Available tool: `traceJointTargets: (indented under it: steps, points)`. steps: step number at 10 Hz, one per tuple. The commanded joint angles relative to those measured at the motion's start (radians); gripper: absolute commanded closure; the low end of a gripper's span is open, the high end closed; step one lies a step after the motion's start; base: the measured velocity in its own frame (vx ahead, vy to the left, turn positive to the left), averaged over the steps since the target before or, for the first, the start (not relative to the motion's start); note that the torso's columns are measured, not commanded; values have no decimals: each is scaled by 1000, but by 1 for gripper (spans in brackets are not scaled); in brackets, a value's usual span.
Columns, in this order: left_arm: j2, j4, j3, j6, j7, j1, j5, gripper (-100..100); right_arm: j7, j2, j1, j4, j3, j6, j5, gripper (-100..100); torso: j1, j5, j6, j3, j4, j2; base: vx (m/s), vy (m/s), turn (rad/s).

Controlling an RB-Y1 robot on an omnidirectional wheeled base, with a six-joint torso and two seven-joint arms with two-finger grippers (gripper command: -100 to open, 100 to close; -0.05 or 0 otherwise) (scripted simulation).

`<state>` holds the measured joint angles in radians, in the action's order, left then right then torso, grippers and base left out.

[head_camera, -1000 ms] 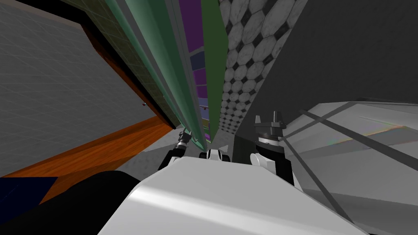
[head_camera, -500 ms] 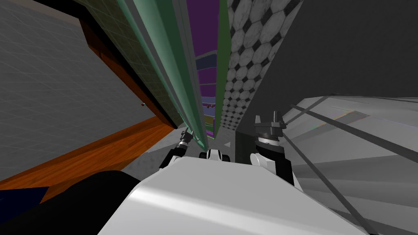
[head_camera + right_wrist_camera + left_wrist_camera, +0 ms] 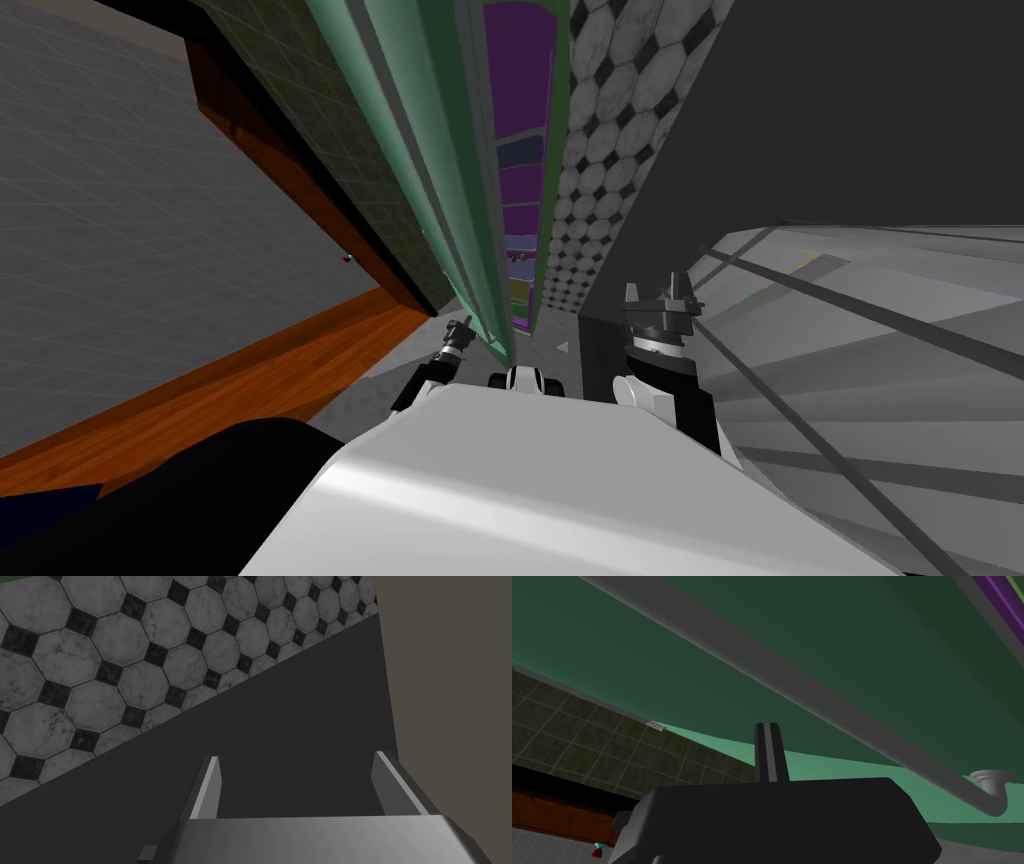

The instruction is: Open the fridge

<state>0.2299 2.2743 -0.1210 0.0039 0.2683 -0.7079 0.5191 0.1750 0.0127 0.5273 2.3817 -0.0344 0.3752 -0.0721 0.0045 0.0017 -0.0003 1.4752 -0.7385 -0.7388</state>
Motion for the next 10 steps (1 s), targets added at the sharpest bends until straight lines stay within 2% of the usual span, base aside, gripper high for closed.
traceJointTargets:
  steps: [1, 2, 4, 5, 6, 9, 10]
  points:
    - [42, 0, -29, -9, 5, 10, 6, 100, 0, 0, 0, 0, 0, 0, 0, 0, -3, -1, 0, 1, 1, 2, -108, 341, -198]
    - [42, 0, -29, -9, 5, 10, 6, 100, 0, 0, 0, 0, 0, 0, 0, 0, -1, -1, 0, 1, 1, 1, -89, 275, -57]
    - [78, 1, -55, -14, 10, 20, 12, 100, 0, 0, 0, 0, 0, 0, 0, 0, -7, -3, 0, 1, 1, 1, -96, 278, -135]
    - [96, 2, -68, -16, 13, 24, 15, 100, 0, 0, 0, 0, 0, 0, 0, 0, -5, -2, 1, 1, 1, 2, -195, 329, -155]
    - [96, 2, -68, -16, 13, 24, 15, 100, 0, 0, 0, 0, 0, 0, 0, 0, -2, -1, 0, -2, -1, -4, -160, 273, -73]
    - [151, 4, -107, -24, 20, 39, 23, 100, 0, 0, 0, 0, 0, 0, 0, 0, -4, -2, 1, 2, 1, 2, -155, 302, -170]
    - [151, 4, -107, -24, 20, 39, 23, 100, 0, 0, 0, 0, 0, 0, 0, 0, -2, -1, 0, 1, 0, 1, -147, 272, -45]
